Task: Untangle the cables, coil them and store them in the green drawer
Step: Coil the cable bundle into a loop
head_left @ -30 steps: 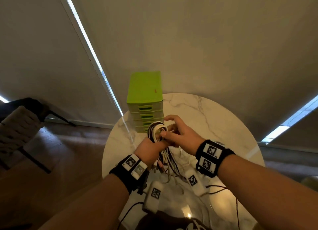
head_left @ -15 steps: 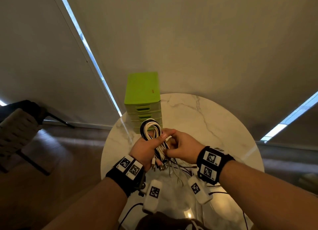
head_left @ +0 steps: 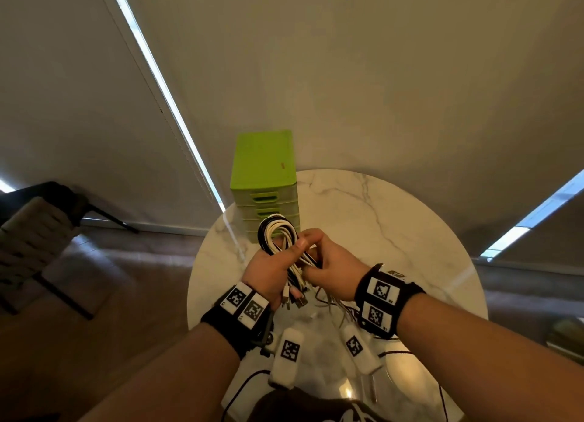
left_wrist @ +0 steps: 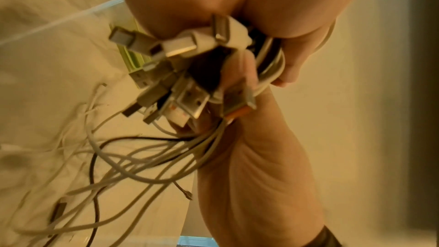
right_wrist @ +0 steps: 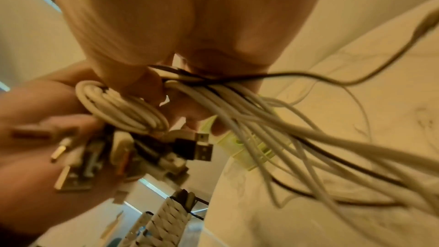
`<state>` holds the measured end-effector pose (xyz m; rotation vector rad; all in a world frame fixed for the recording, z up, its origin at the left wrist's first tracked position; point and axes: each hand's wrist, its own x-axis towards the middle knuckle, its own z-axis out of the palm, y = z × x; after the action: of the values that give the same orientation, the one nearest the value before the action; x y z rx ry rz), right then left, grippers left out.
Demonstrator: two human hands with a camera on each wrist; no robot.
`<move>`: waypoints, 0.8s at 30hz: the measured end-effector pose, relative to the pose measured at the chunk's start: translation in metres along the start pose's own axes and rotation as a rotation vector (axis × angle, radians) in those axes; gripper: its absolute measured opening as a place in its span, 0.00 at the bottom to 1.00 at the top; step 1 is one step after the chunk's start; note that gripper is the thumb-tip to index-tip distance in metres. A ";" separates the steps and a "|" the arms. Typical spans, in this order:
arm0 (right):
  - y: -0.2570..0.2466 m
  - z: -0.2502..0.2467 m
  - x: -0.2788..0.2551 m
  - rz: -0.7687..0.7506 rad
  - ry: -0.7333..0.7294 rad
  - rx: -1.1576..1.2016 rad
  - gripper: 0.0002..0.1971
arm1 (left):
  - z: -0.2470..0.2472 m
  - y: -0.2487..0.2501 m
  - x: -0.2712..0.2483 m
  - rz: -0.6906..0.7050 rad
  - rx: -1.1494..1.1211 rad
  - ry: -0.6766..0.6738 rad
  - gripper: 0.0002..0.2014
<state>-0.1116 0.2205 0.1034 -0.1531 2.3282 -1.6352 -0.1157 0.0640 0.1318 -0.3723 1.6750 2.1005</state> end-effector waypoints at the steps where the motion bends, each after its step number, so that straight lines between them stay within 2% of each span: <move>1: 0.001 -0.002 0.001 -0.030 0.010 -0.071 0.28 | 0.001 0.000 0.000 -0.008 -0.016 0.000 0.15; 3: 0.002 -0.005 0.006 -0.062 0.060 -0.288 0.34 | 0.005 0.002 -0.001 -0.012 -0.063 -0.017 0.14; 5: 0.002 -0.008 0.009 -0.069 0.140 -0.454 0.35 | 0.011 0.005 -0.003 -0.015 -0.113 0.018 0.12; 7: 0.008 -0.010 0.010 -0.076 0.201 -0.530 0.29 | 0.011 0.005 0.001 -0.041 -0.168 0.055 0.17; 8: 0.012 -0.012 0.009 -0.039 0.201 -0.539 0.25 | 0.012 0.005 0.004 -0.064 -0.201 0.030 0.20; 9: 0.017 -0.015 0.008 0.009 0.182 -0.514 0.19 | 0.012 0.007 0.006 -0.080 -0.244 -0.014 0.21; 11: 0.023 -0.019 0.004 0.083 0.085 -0.505 0.10 | 0.013 0.011 0.007 -0.083 -0.344 -0.103 0.16; 13: 0.026 -0.022 0.002 0.072 0.024 -0.584 0.11 | 0.016 0.020 0.003 -0.079 -0.468 -0.164 0.17; 16: 0.031 -0.030 -0.001 0.096 0.012 -0.677 0.14 | 0.014 0.030 0.005 -0.063 -0.632 -0.146 0.23; 18: 0.034 -0.036 -0.003 0.130 0.016 -0.723 0.14 | 0.011 0.034 0.007 -0.051 -0.687 -0.146 0.21; 22: 0.034 -0.033 -0.008 0.087 -0.016 -0.487 0.08 | 0.001 0.036 0.014 -0.011 -0.702 -0.203 0.16; 24: 0.035 -0.031 -0.012 0.066 -0.094 -0.482 0.13 | -0.002 0.034 0.019 0.013 -0.665 -0.205 0.14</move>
<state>-0.1066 0.2634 0.0826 -0.2433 2.5763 -0.9879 -0.1492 0.0589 0.1512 -0.3209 0.8331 2.5625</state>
